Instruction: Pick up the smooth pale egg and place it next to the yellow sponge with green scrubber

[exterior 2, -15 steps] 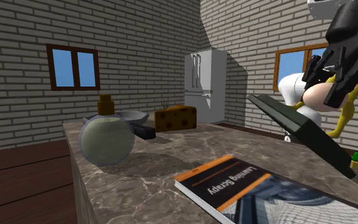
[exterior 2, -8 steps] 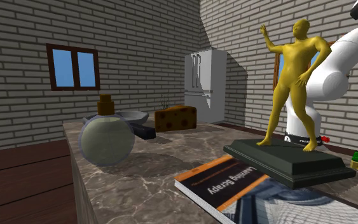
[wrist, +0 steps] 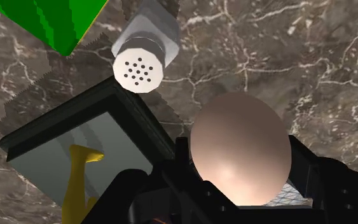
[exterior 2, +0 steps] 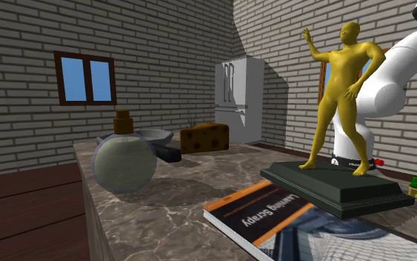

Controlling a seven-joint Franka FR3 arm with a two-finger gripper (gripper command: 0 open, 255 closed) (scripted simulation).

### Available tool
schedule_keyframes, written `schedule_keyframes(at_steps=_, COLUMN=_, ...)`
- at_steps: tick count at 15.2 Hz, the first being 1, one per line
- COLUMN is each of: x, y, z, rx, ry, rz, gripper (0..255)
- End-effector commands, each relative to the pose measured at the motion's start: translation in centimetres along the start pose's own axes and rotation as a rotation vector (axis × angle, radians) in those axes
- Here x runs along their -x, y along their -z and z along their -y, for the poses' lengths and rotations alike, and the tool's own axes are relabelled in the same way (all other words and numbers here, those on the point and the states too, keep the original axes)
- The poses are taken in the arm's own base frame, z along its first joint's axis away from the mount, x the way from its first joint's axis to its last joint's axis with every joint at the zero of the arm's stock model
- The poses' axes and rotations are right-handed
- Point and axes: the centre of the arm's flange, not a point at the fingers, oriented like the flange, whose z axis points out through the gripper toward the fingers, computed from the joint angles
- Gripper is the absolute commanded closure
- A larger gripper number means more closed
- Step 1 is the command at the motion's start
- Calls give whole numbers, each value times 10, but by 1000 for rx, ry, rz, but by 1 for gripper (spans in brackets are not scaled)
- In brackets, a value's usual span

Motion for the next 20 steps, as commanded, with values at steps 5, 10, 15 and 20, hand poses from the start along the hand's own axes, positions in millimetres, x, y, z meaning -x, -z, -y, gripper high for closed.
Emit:
schedule_keyframes(at_steps=5, x=11, y=-29, z=0, rx=0, ry=0, rz=0, gripper=255)
schedule_keyframes(at_steps=10, x=19, y=-54, z=0, rx=0, ry=0, rz=0, gripper=255)
schedule_keyframes(at_steps=15, x=28, y=-79, z=0, rx=0, ry=0, rz=0, gripper=255)
schedule_keyframes(at_steps=20, x=30, y=-83, z=0, rx=0, ry=0, rz=0, gripper=255)
